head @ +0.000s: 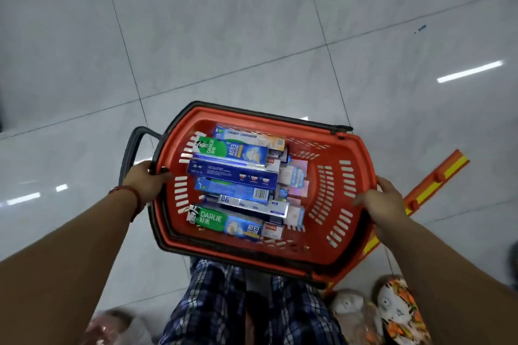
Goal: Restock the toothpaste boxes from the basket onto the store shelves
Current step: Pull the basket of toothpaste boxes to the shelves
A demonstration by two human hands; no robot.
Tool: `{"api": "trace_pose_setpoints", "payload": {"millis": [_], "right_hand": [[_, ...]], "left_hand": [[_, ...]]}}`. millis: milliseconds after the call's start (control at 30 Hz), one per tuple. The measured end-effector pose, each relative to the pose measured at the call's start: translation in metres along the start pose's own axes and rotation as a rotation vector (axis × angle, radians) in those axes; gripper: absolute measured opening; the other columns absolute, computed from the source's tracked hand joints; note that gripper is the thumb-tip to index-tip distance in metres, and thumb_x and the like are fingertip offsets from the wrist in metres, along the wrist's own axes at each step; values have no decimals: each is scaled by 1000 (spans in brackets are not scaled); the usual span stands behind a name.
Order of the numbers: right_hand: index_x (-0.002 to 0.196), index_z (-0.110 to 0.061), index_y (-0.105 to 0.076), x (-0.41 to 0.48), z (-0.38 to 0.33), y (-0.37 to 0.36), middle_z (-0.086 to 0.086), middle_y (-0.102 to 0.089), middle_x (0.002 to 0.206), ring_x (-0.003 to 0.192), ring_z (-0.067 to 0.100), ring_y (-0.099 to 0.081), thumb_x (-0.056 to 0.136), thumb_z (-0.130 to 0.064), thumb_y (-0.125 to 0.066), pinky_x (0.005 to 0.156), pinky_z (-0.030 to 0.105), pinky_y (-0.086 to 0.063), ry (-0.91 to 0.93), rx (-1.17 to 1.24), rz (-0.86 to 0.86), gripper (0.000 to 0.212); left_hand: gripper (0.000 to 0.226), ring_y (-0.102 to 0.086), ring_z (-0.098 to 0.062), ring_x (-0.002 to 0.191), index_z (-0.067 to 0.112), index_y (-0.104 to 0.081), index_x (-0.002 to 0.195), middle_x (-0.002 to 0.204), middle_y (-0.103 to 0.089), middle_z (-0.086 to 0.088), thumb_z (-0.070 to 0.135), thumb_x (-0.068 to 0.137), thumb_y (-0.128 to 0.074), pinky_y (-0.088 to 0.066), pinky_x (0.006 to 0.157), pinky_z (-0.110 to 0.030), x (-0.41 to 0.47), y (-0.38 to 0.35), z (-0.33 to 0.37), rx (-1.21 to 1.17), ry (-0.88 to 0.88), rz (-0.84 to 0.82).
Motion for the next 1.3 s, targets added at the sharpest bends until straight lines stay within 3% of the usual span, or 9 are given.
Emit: {"api": "trace_pose_setpoints", "payload": {"millis": [100, 267, 400, 600, 733, 867, 967, 1133, 1300], "right_hand": [[140, -13, -52, -51, -55, -12, 8, -67, 99, 85, 30, -66, 81, 14, -58, 84, 51, -59, 111, -50, 20, 65], [119, -13, -65, -173, -139, -43, 12, -72, 91, 78, 33, -72, 77, 13, -55, 76, 48, -63, 287, -95, -29, 51], [109, -16, -70, -294, -199, -86, 12, -74, 88, 74, 32, -72, 70, 18, -54, 66, 37, -61, 419, -132, -149, 54], [100, -11, -76, -472, -265, -202, 11, -71, 80, 65, 29, -64, 66, 17, -52, 67, 31, -55, 652, -164, -257, 51], [68, -8, -64, -575, -275, -285, 10, -58, 64, 59, 29, -55, 63, 17, -51, 65, 34, -48, 720, -192, -283, 29], [60, -11, -53, -642, -272, -363, 7, -53, 61, 59, 25, -52, 70, 11, -53, 67, 36, -47, 776, -250, -290, 24], [65, -9, -50, -684, -273, -422, 8, -54, 65, 56, 25, -50, 78, 8, -54, 66, 36, -47, 805, -304, -321, 22], [71, -7, -60, -751, -279, -555, 13, -63, 75, 62, 29, -55, 76, 6, -53, 73, 42, -52, 945, -392, -473, 15], [79, -13, -70, -812, -271, -702, 11, -68, 86, 81, 33, -65, 76, -8, -61, 88, 45, -57, 1045, -533, -668, 11]], "left_hand": [[25, -67, -29, 82, 8, -65, 110, 100, -70, -12, 18, 89, -75, -57, 87, -45, -40, 54, -19, -159, 62, 44], [53, -71, -31, 91, 9, -71, 111, 104, -75, -11, 56, 86, -68, -57, 92, -47, -125, 161, -77, -408, 153, 212], [43, -72, -31, 83, 5, -73, 98, 90, -75, -11, 47, 94, -63, -58, 88, -45, -205, 250, -120, -638, 200, 356], [41, -73, -32, 74, 7, -75, 76, 76, -76, -10, 47, 84, -72, -61, 82, -49, -244, 402, -211, -764, 230, 502], [50, -74, -35, 72, 8, -76, 76, 76, -76, -12, 56, 64, -72, -62, 80, -49, -237, 479, -288, -881, 301, 573], [30, -72, -34, 78, 4, -76, 88, 86, -75, -17, 33, 82, -74, -60, 83, -43, -280, 560, -305, -945, 308, 717], [30, -73, -33, 77, 6, -74, 90, 87, -76, -16, 34, 80, -78, -61, 84, -45, -284, 609, -334, -994, 319, 774], [22, -72, -31, 66, 7, -66, 84, 77, -72, -14, 4, 71, -84, -59, 61, -34, -287, 668, -390, -1098, 410, 837], [32, -74, -34, 69, 5, -74, 93, 82, -76, -16, 3, 63, -85, -62, 77, -50, -280, 683, -461, -1276, 593, 978]]}}
Point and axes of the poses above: each hand's wrist, its own x-axis towards the middle knuckle, its own y-axis out of the back of the hand, z = x × y, the point moved 1 cm from there along x, towards the middle knuckle
